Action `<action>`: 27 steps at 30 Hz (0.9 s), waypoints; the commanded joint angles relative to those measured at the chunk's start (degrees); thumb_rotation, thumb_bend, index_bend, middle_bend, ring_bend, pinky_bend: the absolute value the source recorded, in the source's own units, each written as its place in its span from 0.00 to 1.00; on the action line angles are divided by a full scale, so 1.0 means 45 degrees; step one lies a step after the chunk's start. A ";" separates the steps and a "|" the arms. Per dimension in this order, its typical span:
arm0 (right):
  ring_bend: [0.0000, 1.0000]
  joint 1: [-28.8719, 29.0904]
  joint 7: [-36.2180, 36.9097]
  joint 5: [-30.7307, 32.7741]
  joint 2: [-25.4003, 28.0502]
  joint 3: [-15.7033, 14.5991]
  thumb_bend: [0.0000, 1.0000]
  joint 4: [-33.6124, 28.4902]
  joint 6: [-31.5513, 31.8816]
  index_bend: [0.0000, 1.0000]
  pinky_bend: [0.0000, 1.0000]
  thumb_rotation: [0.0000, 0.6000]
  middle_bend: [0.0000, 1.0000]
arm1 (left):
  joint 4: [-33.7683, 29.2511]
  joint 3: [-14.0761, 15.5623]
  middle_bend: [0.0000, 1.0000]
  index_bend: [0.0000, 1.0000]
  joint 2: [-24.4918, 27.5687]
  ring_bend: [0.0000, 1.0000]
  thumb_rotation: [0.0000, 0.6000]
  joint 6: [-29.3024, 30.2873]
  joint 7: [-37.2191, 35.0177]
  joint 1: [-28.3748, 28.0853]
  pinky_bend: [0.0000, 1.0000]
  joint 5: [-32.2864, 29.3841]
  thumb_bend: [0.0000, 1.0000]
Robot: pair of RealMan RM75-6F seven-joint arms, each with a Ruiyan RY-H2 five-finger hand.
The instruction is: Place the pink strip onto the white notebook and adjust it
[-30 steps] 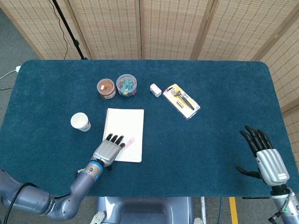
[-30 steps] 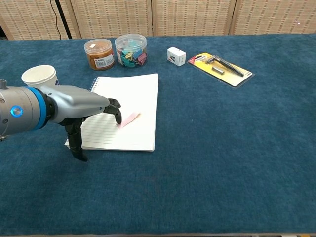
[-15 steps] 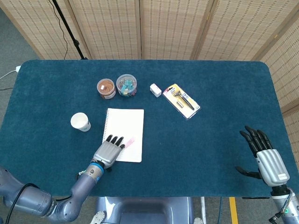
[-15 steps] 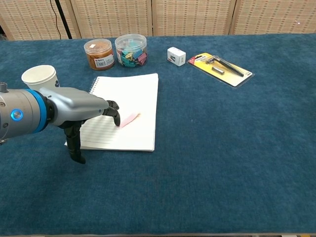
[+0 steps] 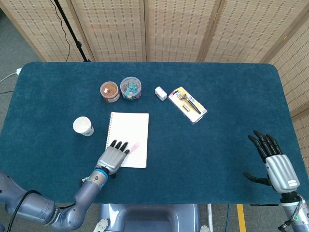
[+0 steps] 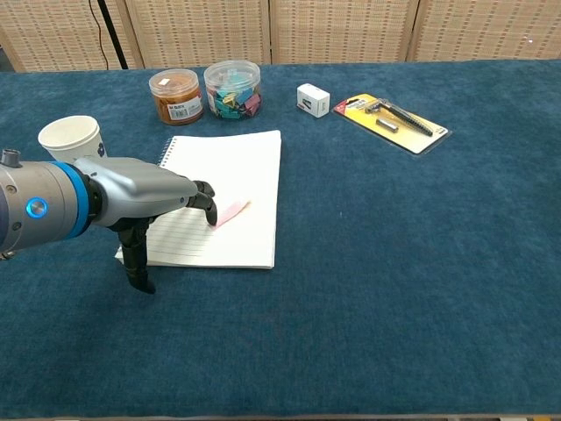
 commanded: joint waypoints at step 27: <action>0.00 -0.0028 0.0091 -0.0079 0.0036 -0.0007 0.00 -0.0038 0.0037 0.07 0.00 1.00 0.00 | -0.0001 -0.0012 0.00 0.21 0.0231 0.00 1.00 -0.0137 -0.0044 0.0101 0.00 -0.0129 0.00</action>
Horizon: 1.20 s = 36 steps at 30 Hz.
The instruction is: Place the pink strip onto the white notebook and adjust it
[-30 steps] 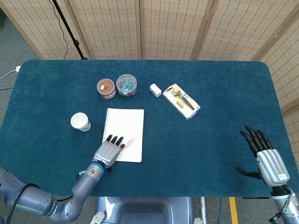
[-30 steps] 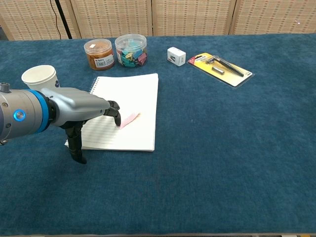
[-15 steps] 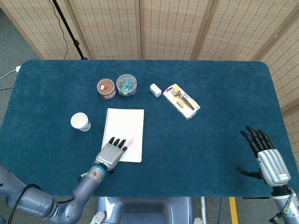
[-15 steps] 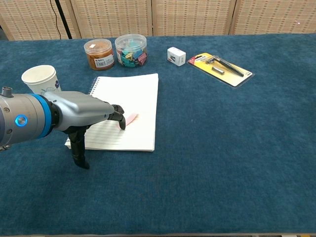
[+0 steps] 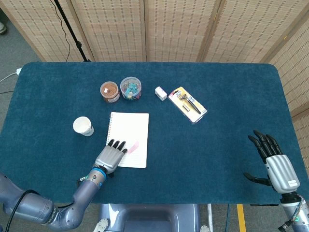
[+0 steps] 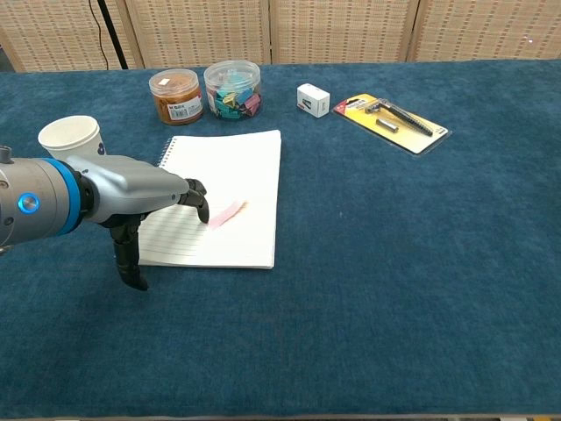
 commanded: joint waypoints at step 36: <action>0.00 -0.0062 0.0141 -0.0196 0.0035 -0.0027 0.00 0.0015 0.0184 0.05 0.00 1.00 0.00 | -0.2875 0.0210 0.00 0.02 0.3823 0.00 1.00 0.0536 -0.2928 0.1837 0.00 0.4556 0.00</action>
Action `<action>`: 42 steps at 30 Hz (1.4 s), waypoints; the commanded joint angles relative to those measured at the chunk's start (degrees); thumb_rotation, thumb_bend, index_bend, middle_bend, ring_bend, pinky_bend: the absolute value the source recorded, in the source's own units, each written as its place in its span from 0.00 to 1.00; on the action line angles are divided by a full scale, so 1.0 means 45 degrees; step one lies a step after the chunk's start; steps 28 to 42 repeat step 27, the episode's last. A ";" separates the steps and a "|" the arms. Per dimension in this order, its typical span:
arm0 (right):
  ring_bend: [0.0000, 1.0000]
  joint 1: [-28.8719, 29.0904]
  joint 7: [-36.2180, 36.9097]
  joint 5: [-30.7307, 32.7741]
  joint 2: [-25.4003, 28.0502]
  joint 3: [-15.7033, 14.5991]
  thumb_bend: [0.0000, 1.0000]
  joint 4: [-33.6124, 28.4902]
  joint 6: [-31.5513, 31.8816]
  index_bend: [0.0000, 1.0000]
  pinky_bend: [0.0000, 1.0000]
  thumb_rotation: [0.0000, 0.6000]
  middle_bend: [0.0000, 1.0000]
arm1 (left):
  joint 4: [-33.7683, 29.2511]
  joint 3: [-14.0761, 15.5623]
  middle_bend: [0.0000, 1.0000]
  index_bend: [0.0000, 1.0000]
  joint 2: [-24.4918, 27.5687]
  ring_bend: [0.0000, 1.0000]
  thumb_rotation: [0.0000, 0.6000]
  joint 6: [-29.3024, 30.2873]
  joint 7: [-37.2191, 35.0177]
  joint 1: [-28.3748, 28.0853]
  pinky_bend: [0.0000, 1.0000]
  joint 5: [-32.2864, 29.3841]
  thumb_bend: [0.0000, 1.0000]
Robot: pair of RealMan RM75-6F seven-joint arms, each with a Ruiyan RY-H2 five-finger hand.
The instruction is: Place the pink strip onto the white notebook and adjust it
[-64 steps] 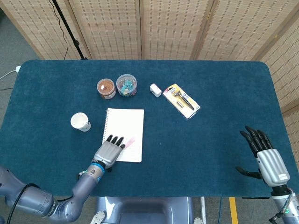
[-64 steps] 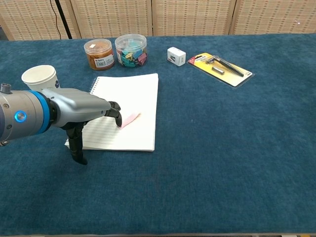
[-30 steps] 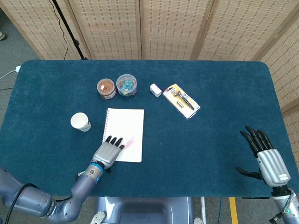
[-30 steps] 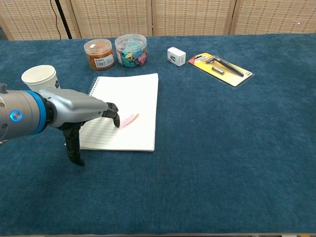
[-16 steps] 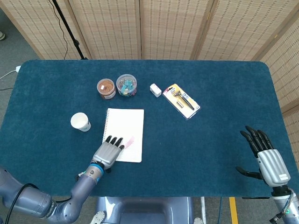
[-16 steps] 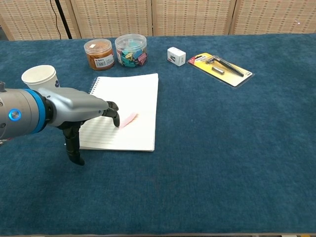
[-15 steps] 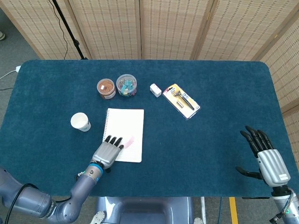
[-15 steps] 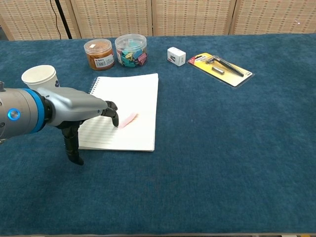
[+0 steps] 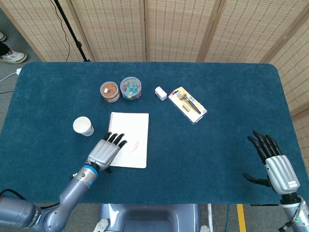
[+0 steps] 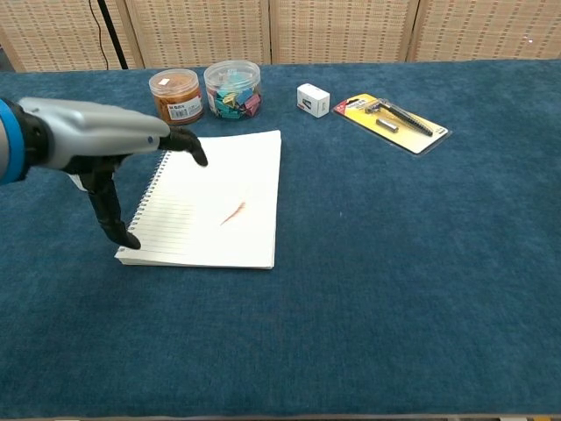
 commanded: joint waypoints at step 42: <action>0.00 -0.0528 -0.1557 0.0065 -0.0579 0.0449 0.00 0.0144 0.1269 0.00 0.00 1.00 0.00 | 0.6613 0.3382 0.00 0.00 0.2396 0.00 1.00 0.6630 -1.1256 1.0849 0.00 1.1085 0.00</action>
